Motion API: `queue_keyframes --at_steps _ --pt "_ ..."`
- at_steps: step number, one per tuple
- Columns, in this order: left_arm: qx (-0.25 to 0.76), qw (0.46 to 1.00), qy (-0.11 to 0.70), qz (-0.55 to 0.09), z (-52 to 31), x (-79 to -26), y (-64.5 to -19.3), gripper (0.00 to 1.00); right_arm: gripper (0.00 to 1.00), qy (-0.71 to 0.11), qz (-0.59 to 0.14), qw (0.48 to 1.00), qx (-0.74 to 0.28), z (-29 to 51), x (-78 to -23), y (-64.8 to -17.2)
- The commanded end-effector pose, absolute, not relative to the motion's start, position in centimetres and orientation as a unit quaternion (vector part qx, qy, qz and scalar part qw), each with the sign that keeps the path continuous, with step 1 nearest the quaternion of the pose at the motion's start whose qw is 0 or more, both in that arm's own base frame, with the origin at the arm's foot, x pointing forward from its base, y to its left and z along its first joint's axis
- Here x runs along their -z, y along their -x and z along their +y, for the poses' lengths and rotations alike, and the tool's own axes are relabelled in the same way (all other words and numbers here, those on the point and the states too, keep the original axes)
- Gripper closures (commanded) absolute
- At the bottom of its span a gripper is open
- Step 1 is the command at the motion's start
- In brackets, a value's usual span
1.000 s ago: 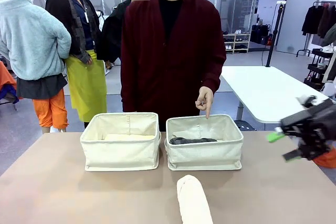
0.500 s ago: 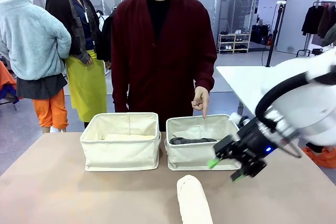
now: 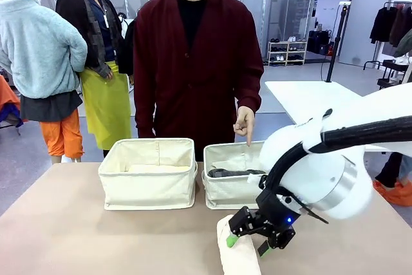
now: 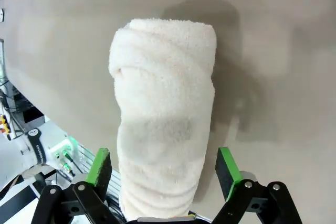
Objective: Divide the towels into two baskets.
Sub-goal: Pick up one hotel-folded towel from the bottom of the table and place it in the Fabric basket indicated by the person.
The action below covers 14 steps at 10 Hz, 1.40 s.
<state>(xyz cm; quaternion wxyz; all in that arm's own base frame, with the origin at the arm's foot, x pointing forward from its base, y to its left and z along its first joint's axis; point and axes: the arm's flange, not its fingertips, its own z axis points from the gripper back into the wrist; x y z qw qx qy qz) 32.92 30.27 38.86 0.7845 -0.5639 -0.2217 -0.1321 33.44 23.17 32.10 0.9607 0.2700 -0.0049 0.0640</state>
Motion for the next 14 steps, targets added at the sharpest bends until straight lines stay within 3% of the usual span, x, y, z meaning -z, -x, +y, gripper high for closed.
queue_keyframes --at_steps 1,5,6,7,8,10,11,12,14 --pt "0.126 0.787 0.565 -0.214 30.2 -39.4 -32.5 0.18 0.0 -0.27 -0.012 0.962 -0.036 22.7 -30.4 -30.1" --pt "0.126 0.787 0.565 -0.214 30.2 -39.4 -32.5 0.18 0.0 -0.256 -0.027 0.966 -0.021 24.3 -29.3 -30.5" --pt "0.126 0.787 0.565 -0.214 30.2 -39.4 -32.5 0.18 0.45 -0.261 -0.036 0.964 -0.035 24.4 -29.5 -30.4" --pt "0.126 0.787 0.565 -0.214 30.2 -39.4 -32.5 0.18 0.6 -0.26 -0.038 0.964 -0.035 24.4 -29.8 -30.3" --pt "0.126 0.787 0.565 -0.214 30.2 -39.4 -32.5 0.18 1.0 -0.258 -0.04 0.965 -0.036 24.4 -30.0 -30.2" --pt "0.126 0.787 0.565 -0.214 30.2 -39.4 -32.5 0.18 1.0 -0.259 -0.042 0.964 -0.039 24.1 -31.6 -30.4" --pt "0.126 0.787 0.565 -0.214 30.2 -39.4 -32.5 0.18 0.88 -0.251 -0.047 0.966 -0.038 23.9 -32.6 -30.5" --pt "0.126 0.787 0.565 -0.214 30.2 -39.4 -32.5 0.18 0.97 -0.249 -0.057 0.966 -0.044 23.9 -33.8 -30.5" --pt "0.126 0.787 0.565 -0.214 30.2 -39.4 -32.5 0.18 1.0 -0.22 -0.039 0.971 -0.088 23.7 -37.1 -30.4"
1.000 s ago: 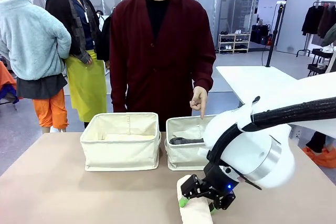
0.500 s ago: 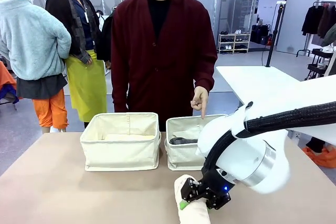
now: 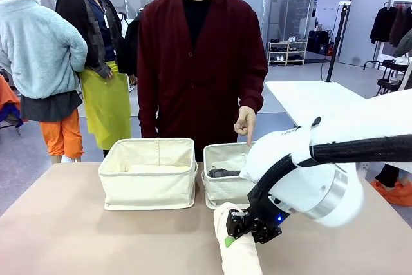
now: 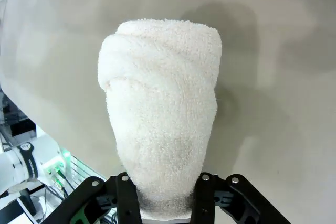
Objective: Divide the towels into two baskets.
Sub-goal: Pick up one hotel-folded towel from the bottom of the table and place it in the Fabric basket indicated by the person.
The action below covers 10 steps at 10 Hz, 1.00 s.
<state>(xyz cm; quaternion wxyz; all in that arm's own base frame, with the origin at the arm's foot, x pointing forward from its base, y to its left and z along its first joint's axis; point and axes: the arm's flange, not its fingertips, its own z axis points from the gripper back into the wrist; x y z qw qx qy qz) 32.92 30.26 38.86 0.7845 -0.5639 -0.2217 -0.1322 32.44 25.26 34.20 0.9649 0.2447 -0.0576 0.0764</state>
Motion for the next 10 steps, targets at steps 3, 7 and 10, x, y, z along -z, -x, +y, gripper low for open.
queue_keyframes --at_steps 3,7,10 --pt "0.126 0.787 0.565 -0.214 30.2 -39.4 -32.5 0.18 1.0 -0.175 -0.058 0.938 -0.295 24.0 -42.1 -30.0" --pt "0.126 0.787 0.565 -0.214 30.2 -39.4 -32.5 0.18 1.0 -0.069 0.006 0.812 -0.579 24.7 -44.8 -27.0" --pt "0.126 0.787 0.565 -0.214 30.2 -39.4 -32.5 0.18 1.0 -0.016 -0.098 0.764 -0.638 23.2 -44.6 -26.0"
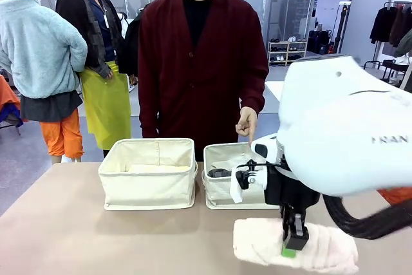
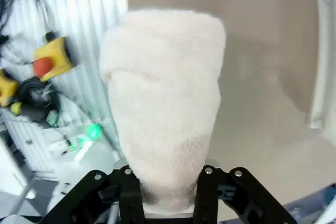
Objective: Divide the towels into two baskets.
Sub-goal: Pick up one hotel-folded towel from the bottom of the table and place it in the Fabric basket indicated by the person.
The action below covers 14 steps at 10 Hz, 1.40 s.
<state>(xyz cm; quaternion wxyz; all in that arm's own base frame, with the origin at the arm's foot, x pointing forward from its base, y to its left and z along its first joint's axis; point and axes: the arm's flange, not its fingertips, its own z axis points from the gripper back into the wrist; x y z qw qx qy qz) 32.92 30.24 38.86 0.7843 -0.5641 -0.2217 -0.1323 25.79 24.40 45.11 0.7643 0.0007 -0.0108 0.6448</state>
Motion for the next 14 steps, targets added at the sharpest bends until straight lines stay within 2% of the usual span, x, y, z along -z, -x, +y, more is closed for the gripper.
queue_keyframes --at_steps 1,4,5,7,9,10,11,14 --pt "0.126 0.787 0.565 -0.214 30.2 -39.4 -32.5 0.18 1.0 -0.023 0.024 0.777 -0.629 24.8 -44.5 -25.7" --pt "0.126 0.787 0.565 -0.214 30.2 -39.4 -32.5 0.18 1.0 -0.023 0.024 0.777 -0.629 24.8 -44.5 -25.7" --pt "0.126 0.787 0.565 -0.214 30.2 -39.4 -32.5 0.18 0.64 -0.013 0.011 0.769 -0.64 24.1 -44.2 -25.8" --pt "0.126 0.787 0.565 -0.214 30.2 -39.4 -32.5 0.18 0.64 0.018 -0.046 0.729 -0.683 25.1 -47.5 -27.9" --pt "0.126 0.787 0.565 -0.214 30.2 -39.4 -32.5 0.18 0.64 0.032 -0.055 0.706 -0.705 25.5 -49.6 -30.5" --pt "0.126 0.787 0.565 -0.214 30.2 -39.4 -32.5 0.18 0.64 0.07 -0.064 0.707 -0.701 26.1 -50.3 -32.2" --pt "0.126 0.787 0.565 -0.214 30.2 -39.4 -32.5 0.18 0.64 0.075 -0.073 0.685 -0.72 26.9 -51.4 -34.0" --pt "0.126 0.787 0.565 -0.214 30.2 -39.4 -32.5 0.18 0.64 0.106 -0.064 0.672 -0.73 28.4 -53.2 -41.0"
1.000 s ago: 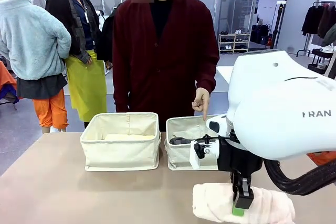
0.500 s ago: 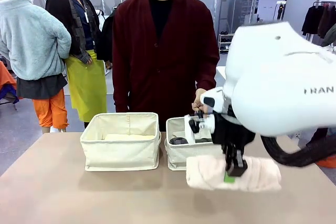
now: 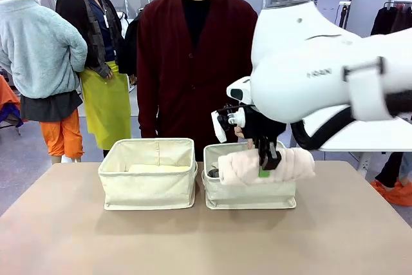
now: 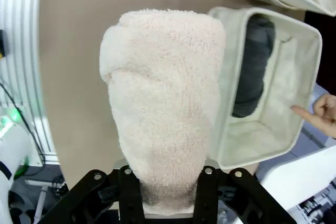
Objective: Divide the towels into two baskets.
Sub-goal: Pick up one hotel-folded towel from the bottom of the table and place it in the Fabric basket indicated by the person.
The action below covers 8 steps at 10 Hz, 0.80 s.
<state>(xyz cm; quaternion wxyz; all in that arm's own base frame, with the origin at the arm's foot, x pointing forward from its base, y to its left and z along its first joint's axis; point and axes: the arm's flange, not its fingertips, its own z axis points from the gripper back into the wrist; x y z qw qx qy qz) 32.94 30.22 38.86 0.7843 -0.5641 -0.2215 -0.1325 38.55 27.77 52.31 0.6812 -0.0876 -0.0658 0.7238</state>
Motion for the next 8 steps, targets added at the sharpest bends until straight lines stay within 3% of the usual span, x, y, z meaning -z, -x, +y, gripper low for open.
queue_keyframes --at_steps 1,3,8 --pt "0.126 0.787 0.565 -0.214 30.2 -39.4 -32.5 0.18 0.64 0.113 -0.082 0.675 -0.725 28.4 -53.3 -44.1" --pt "0.126 0.787 0.565 -0.214 30.2 -39.4 -32.5 0.18 0.64 0.108 -0.11 0.67 -0.726 28.1 -52.9 -49.3" --pt "0.126 0.787 0.565 -0.214 30.2 -39.4 -32.5 0.18 0.64 0.071 -0.052 0.703 -0.706 27.9 -48.0 -55.6"
